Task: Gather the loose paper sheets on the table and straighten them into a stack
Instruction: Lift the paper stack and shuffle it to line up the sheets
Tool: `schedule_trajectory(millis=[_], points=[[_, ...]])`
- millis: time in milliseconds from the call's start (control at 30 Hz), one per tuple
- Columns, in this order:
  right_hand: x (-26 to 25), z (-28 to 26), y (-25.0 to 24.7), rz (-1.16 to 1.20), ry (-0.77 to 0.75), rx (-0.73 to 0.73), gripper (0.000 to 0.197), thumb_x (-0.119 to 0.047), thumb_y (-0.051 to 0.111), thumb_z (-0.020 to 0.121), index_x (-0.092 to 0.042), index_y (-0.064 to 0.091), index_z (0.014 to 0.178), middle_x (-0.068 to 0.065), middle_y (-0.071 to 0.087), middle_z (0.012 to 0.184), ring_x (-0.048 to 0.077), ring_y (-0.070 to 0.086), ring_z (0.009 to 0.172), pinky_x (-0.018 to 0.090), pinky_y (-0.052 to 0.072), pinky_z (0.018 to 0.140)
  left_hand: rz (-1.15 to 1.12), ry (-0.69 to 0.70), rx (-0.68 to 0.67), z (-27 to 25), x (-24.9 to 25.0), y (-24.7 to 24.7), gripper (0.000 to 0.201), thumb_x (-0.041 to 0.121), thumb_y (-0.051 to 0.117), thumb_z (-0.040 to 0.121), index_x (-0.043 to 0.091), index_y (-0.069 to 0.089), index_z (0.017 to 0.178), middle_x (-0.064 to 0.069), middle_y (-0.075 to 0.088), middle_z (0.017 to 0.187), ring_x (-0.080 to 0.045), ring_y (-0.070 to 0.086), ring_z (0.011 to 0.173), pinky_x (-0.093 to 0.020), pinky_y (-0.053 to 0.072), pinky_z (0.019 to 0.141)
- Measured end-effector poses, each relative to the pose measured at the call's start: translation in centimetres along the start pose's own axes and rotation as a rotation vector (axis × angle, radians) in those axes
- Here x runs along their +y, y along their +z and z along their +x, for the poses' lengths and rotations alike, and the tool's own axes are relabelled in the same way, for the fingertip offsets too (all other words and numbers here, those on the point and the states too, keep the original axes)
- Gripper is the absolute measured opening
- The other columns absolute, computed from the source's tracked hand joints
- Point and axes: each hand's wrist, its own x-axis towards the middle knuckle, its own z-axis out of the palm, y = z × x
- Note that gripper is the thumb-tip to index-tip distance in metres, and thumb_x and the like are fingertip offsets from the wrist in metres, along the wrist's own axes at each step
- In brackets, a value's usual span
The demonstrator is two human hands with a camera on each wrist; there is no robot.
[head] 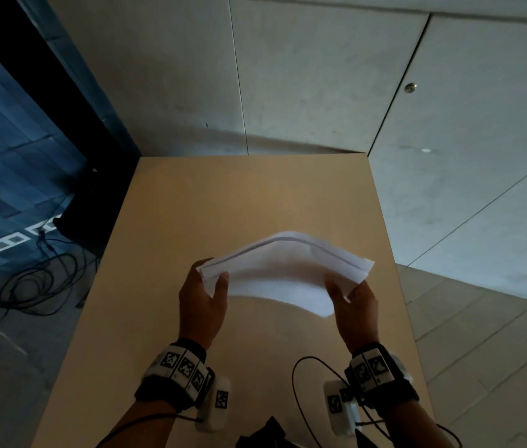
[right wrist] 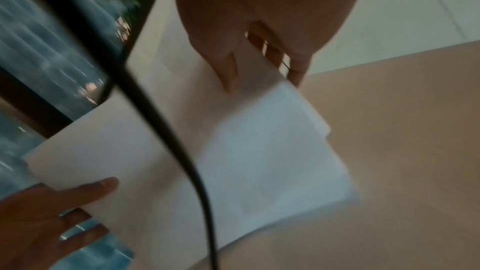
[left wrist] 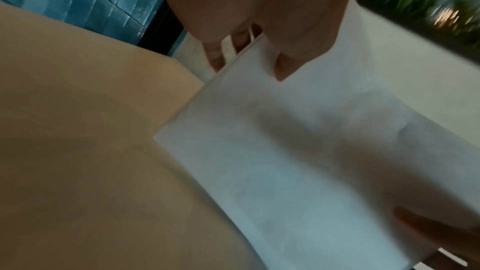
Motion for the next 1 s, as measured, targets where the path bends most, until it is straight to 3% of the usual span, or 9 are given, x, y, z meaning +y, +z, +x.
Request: schedule_trajectory(millis=[133,300,367,500,567,633,733,900,1000], points=[[3.0,0.0,0.2,-0.249,0.114,-0.150,0.033,-0.015,0.067,0.087,-0.009,0.063,0.119,0.006,0.070,0.107,0.017,0.063,0.098,0.025,0.045,0.083,0.178,-0.059,-0.147,-0.5,-3.1,0.4,0.027,0.016,0.059,0.091,0.009,0.057,0.118,-0.009,0.064,0.111,-0.028,0.061,0.104,-0.031,0.047,0.086],[1.5,0.4,0.0,-0.266,0.041,-0.110,0.017,-0.016,0.060,0.091,-0.010,0.070,0.103,-0.002,0.068,0.082,0.017,0.065,0.078,0.013,0.040,0.062,0.243,0.018,-0.080,0.6,-2.5,0.0,0.029,0.015,0.057,0.093,0.001,0.059,0.119,-0.016,0.066,0.113,-0.029,0.062,0.103,-0.029,0.045,0.089],[0.4,0.5,-0.4,-0.262,-0.051,-0.023,0.014,-0.018,0.061,0.091,-0.009,0.070,0.098,-0.001,0.068,0.077,0.017,0.064,0.072,0.016,0.040,0.061,0.211,0.100,-0.047,1.1,-1.6,-0.6,0.028,0.014,0.058,0.092,0.002,0.060,0.117,-0.012,0.066,0.109,-0.023,0.063,0.100,-0.030,0.049,0.088],[-0.7,0.3,-0.6,-0.255,-0.206,0.103,0.020,-0.018,0.061,0.092,-0.008,0.067,0.108,0.003,0.071,0.091,0.014,0.064,0.081,0.015,0.045,0.071,0.141,0.244,0.018,0.8,-0.4,-1.3,0.023,0.008,0.060,0.091,0.004,0.060,0.113,0.004,0.059,0.105,-0.002,0.055,0.098,-0.009,0.042,0.089],[0.3,0.4,0.1,-0.318,-0.158,0.025,0.033,-0.017,0.060,0.092,-0.010,0.056,0.124,0.005,0.070,0.101,0.017,0.064,0.087,0.024,0.048,0.077,0.169,0.205,-0.020,0.4,-1.2,-0.7,0.025,0.009,0.060,0.090,0.004,0.060,0.114,0.004,0.059,0.106,-0.002,0.054,0.098,-0.010,0.042,0.089],[2.4,0.7,0.8,-0.384,-0.017,-0.116,0.052,-0.014,0.061,0.090,-0.011,0.039,0.138,0.009,0.068,0.113,0.026,0.066,0.097,0.031,0.050,0.083,0.208,0.104,-0.095,-0.2,-2.7,0.1,0.027,0.014,0.060,0.091,0.006,0.060,0.117,-0.002,0.063,0.109,-0.012,0.059,0.100,-0.024,0.048,0.088],[4.2,1.3,0.8,-0.397,0.123,-0.185,0.049,-0.012,0.059,0.090,-0.015,0.041,0.135,0.015,0.069,0.113,0.033,0.068,0.095,0.037,0.053,0.079,0.223,-0.003,-0.132,-0.2,-3.8,0.3,0.025,0.008,0.061,0.089,0.006,0.060,0.114,-0.011,0.066,0.107,-0.028,0.063,0.099,-0.033,0.050,0.085],[1.5,2.0,-1.1,-0.310,-0.079,-0.144,0.021,-0.014,0.057,0.093,-0.016,0.052,0.113,0.005,0.070,0.104,0.023,0.068,0.088,0.025,0.049,0.069,0.195,0.064,-0.092,1.1,-2.1,-1.0,0.025,0.010,0.060,0.091,0.001,0.060,0.114,-0.012,0.066,0.104,-0.022,0.063,0.093,-0.025,0.048,0.078],[-0.4,2.1,-2.3,-0.062,-0.118,-0.197,0.022,-0.010,0.054,0.094,-0.024,0.051,0.111,0.003,0.066,0.110,0.018,0.066,0.094,0.024,0.051,0.074,0.122,0.053,-0.072,2.1,-0.2,-2.2,0.023,0.010,0.059,0.091,0.000,0.059,0.112,-0.007,0.063,0.099,-0.017,0.060,0.089,-0.010,0.042,0.073]])
